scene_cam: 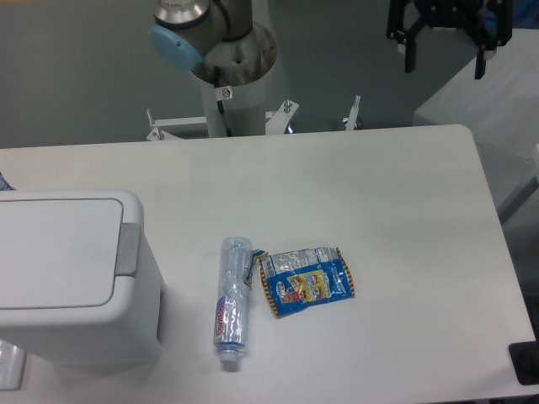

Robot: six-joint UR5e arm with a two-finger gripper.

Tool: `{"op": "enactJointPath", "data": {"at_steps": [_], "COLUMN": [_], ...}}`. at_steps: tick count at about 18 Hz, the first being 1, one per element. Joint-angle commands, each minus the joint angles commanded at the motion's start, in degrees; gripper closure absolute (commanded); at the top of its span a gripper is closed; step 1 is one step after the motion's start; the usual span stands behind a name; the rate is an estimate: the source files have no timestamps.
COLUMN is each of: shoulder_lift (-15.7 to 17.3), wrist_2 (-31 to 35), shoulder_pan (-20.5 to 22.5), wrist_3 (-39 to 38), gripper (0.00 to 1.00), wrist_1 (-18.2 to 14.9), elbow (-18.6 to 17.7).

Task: Open the trash can
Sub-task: 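Move the open gripper across the table toward the white trash can lid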

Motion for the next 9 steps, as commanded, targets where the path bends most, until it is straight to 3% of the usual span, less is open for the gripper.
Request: {"op": "enactJointPath", "data": {"at_steps": [4, 9], "shoulder_lift": [0.0, -0.2], "wrist_2": [0.1, 0.1], "shoulder_pan": [-3.7, -9.1], "wrist_3": [-15.7, -37.9], "gripper": [0.0, 0.0], "wrist_1": [0.9, 6.4], "elbow": [0.1, -1.8]}}
